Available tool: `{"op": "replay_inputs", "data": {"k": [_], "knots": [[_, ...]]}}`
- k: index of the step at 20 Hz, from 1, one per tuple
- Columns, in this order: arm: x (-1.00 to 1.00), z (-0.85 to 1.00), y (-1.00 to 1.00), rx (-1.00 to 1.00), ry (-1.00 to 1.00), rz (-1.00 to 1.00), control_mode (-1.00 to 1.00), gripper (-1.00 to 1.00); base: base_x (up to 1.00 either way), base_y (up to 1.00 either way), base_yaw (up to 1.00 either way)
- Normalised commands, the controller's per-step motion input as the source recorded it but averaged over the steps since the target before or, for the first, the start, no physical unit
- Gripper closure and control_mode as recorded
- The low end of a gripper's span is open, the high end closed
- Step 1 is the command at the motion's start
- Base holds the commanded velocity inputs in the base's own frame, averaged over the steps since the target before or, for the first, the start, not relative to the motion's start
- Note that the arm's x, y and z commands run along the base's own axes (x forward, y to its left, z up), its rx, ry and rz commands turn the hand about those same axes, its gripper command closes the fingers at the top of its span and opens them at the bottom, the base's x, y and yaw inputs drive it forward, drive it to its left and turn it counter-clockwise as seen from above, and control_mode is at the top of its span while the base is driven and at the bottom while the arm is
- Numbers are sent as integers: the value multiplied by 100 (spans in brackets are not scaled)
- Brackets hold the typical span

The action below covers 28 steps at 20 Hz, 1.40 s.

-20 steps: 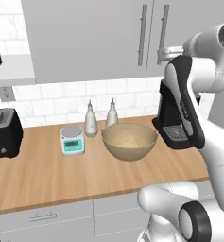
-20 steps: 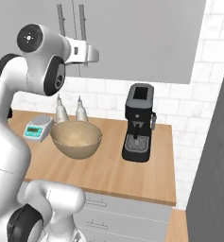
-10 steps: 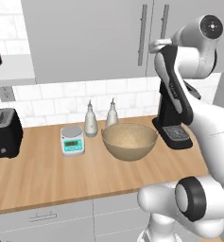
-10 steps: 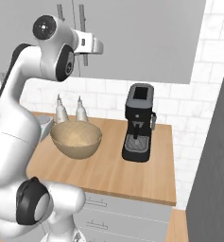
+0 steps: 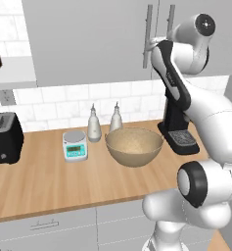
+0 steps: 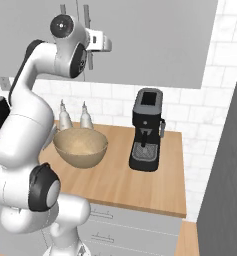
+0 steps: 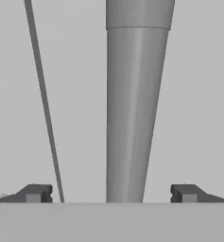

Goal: Open the cabinet, pick up the bread from the cabinet and place it in the basket. Then move the basket to the dining counter.

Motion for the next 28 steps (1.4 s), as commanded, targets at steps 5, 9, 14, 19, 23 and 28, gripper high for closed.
{"op": "replay_inputs", "data": {"k": [5, 9, 14, 19, 23, 28], "knots": [[62, -3, 2, 0, -7, 2, -100, -100, 0, 0, 0], [42, 0, 0, 0, -7, 3, -100, 100, 0, 0, 0], [-5, -3, -6, 0, -2, 0, -100, 100, 0, 0, 0], [-38, -18, -18, 0, -1, -4, -100, 100, 0, 0, 0], [-33, -32, -20, 0, 0, -2, -100, 100, 0, 0, 0], [-37, -27, -34, 0, 0, -1, -100, 100, 0, 0, 0]]}}
